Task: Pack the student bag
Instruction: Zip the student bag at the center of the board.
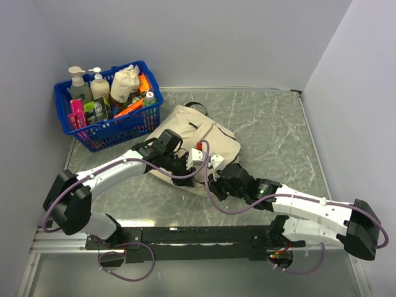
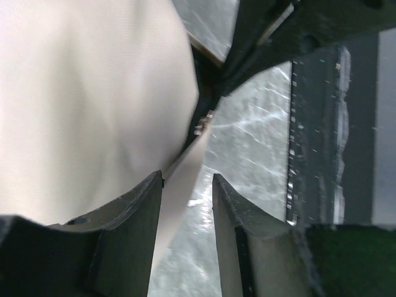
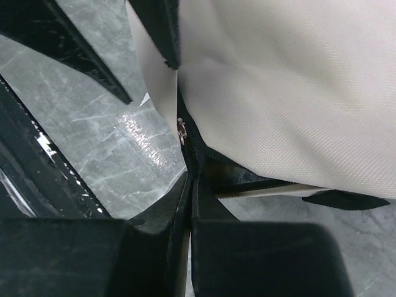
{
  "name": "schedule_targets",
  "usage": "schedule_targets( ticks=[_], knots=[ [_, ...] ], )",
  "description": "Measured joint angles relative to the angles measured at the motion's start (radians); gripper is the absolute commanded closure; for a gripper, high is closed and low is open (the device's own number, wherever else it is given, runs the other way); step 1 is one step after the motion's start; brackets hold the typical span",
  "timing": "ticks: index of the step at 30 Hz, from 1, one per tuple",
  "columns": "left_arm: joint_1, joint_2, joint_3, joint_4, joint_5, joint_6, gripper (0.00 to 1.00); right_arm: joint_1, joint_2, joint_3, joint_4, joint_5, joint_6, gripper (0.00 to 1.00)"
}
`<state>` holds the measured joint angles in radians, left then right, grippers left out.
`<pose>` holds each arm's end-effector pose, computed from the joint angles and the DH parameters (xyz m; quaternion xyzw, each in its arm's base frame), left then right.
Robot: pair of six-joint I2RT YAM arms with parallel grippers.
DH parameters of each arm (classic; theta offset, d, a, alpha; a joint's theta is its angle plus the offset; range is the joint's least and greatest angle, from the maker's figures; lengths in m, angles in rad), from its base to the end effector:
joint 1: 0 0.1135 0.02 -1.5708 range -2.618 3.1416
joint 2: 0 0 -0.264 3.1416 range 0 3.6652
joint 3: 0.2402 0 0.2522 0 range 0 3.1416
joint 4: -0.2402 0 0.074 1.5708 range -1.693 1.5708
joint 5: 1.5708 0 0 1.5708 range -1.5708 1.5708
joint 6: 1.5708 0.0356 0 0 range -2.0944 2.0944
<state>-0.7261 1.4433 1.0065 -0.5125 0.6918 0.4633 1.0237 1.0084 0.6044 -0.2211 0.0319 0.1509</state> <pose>0.2039 -0.2114 0.2436 0.5877 0.6838 -0.3577 0.2429 0.1138 0.1847 0.2316 -0.3697 0.8098 0.2405 0.3869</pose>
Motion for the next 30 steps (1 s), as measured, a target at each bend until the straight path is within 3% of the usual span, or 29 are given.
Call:
schedule_targets(
  ticks=[8, 12, 17, 20, 27, 30],
  knots=[
    [-0.003, 0.002, 0.0, 0.066, -0.023, 0.02, 0.59, 0.002, -0.021, 0.005, -0.018, -0.006, 0.034, 0.94],
    [-0.006, 0.002, -0.005, 0.089, -0.018, 0.026, 0.68, 0.006, -0.035, 0.005, -0.023, -0.016, 0.044, 0.75],
    [-0.014, 0.002, -0.037, 0.1, -0.01, 0.042, 0.76, 0.017, -0.068, 0.005, -0.025, -0.044, 0.056, 0.73],
    [-0.02, 0.002, -0.046, 0.092, -0.008, 0.053, 0.76, 0.022, -0.081, 0.005, -0.02, -0.052, 0.059, 0.75],
    [-0.021, 0.002, -0.048, 0.08, -0.005, 0.06, 0.77, 0.022, -0.083, 0.005, -0.004, -0.052, 0.062, 0.97],
    [-0.021, 0.002, -0.048, 0.077, -0.003, 0.06, 0.79, 0.022, -0.077, 0.005, -0.003, -0.051, 0.064, 1.0]
  ],
)
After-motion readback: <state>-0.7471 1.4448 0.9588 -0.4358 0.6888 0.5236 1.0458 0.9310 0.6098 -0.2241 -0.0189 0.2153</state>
